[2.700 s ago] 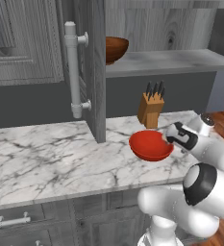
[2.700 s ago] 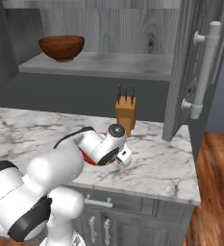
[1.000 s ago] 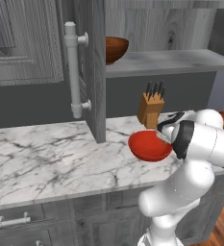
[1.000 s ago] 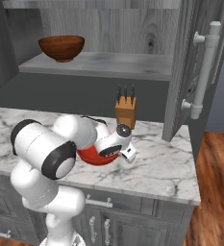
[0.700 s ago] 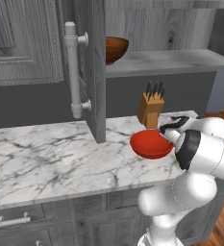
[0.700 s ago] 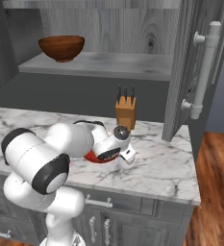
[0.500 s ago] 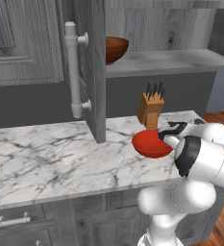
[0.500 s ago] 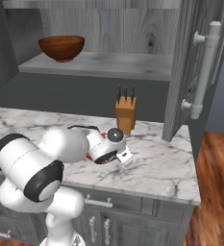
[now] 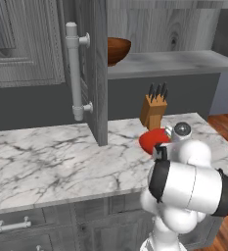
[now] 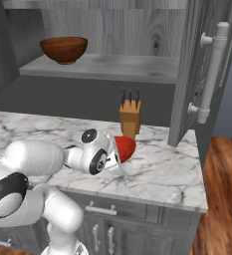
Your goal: Open the cabinet. Pick the bowls from the counter and place them in the cabinet. Then close the cabinet.
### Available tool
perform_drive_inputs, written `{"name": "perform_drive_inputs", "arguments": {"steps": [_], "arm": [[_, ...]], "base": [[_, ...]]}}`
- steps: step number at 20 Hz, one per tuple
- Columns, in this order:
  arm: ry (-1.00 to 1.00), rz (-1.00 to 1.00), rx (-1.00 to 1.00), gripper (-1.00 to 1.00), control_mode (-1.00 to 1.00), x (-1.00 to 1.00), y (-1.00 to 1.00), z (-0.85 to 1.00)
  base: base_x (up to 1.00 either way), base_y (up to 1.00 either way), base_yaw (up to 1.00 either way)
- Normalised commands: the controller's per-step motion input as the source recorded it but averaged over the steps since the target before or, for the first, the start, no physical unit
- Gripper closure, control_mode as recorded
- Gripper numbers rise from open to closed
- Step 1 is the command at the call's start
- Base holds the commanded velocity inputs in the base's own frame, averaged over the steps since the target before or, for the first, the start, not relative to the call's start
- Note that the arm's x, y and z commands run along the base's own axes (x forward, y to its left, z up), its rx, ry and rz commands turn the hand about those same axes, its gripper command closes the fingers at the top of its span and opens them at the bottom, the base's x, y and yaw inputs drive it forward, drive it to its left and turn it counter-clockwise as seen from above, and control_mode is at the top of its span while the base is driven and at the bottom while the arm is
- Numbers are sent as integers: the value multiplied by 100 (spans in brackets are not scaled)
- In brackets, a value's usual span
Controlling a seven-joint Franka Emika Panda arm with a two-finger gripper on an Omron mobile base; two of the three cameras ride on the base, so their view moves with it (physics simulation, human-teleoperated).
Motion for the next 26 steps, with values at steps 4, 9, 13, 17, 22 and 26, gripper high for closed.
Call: {"name": "perform_drive_inputs", "arguments": {"steps": [4,9,13,17,22,26], "arm": [[11,-40,0,100,-100,-20,-19,73],[-4,-15,8,100,-100,-47,-53,58],[-9,1,22,100,-100,-61,-45,81],[-10,4,15,100,-100,-53,-11,92],[-14,1,1,100,-100,-40,0,85],[-9,0,0,100,-100,-19,0,78]], "base": [[0,0,0],[0,0,0],[0,0,0],[0,0,0],[0,0,0],[0,0,0]]}}
